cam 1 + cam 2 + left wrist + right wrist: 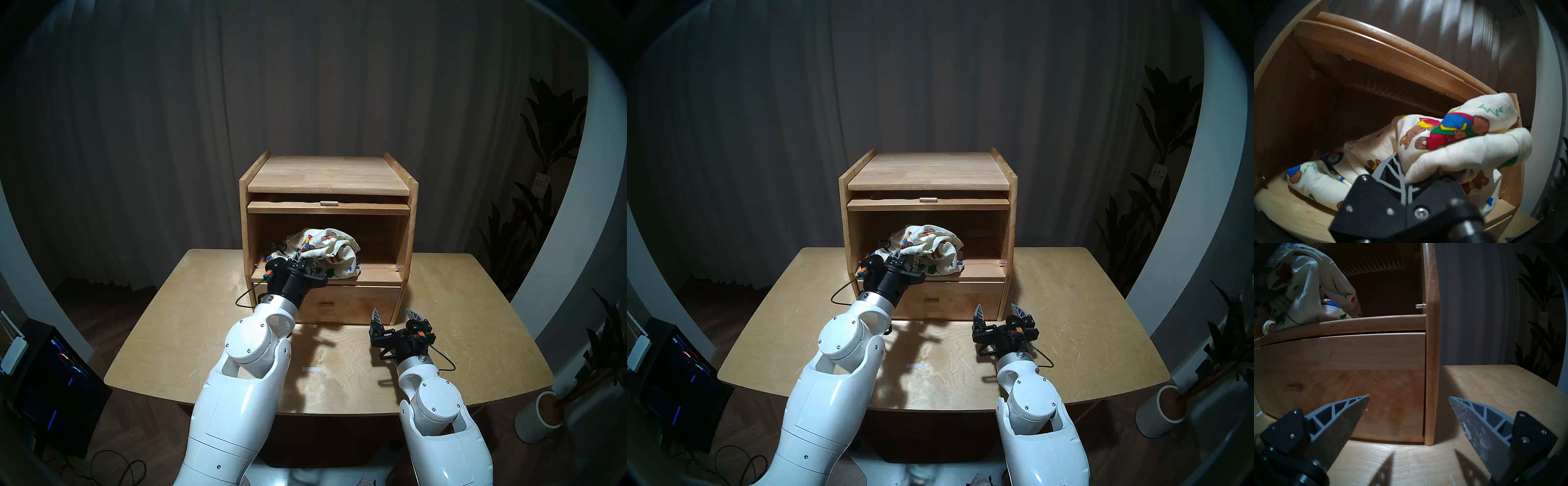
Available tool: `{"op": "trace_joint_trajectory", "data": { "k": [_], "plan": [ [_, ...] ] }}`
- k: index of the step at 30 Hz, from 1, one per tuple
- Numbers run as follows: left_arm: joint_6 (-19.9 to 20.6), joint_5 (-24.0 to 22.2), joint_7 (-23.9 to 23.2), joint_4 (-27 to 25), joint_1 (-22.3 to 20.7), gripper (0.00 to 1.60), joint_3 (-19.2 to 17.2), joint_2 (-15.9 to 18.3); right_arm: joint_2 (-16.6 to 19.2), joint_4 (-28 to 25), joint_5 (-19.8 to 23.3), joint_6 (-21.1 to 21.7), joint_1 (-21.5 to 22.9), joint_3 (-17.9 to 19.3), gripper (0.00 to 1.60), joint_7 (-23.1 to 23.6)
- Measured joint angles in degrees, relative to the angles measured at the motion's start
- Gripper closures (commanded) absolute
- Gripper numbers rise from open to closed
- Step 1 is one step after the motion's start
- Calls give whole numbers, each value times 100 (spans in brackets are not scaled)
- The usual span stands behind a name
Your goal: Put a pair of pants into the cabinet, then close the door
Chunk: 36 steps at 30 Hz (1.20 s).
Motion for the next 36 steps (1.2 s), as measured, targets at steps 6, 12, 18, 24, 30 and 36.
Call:
{"op": "trace_joint_trajectory", "data": {
  "k": [6,12,18,24,30,36],
  "plan": [
    [676,-617,57,-100,-289,160,-282,-84,0,12,0,0,3,0,0,0],
    [1194,-1149,306,-52,-595,160,-337,-137,0,13,0,0,4,0,0,0],
    [1291,-663,674,286,-897,160,79,-121,0,15,1,-2,4,0,0,0],
    [1203,615,1029,841,-1283,160,792,94,0,28,2,-1,8,0,0,0],
    [1070,1603,1330,1211,-1568,160,1306,208,0,32,2,-1,9,0,0,0],
    [913,2652,1680,1724,-1885,160,1587,229,0,31,2,-1,8,0,0,0]
  ]
}}
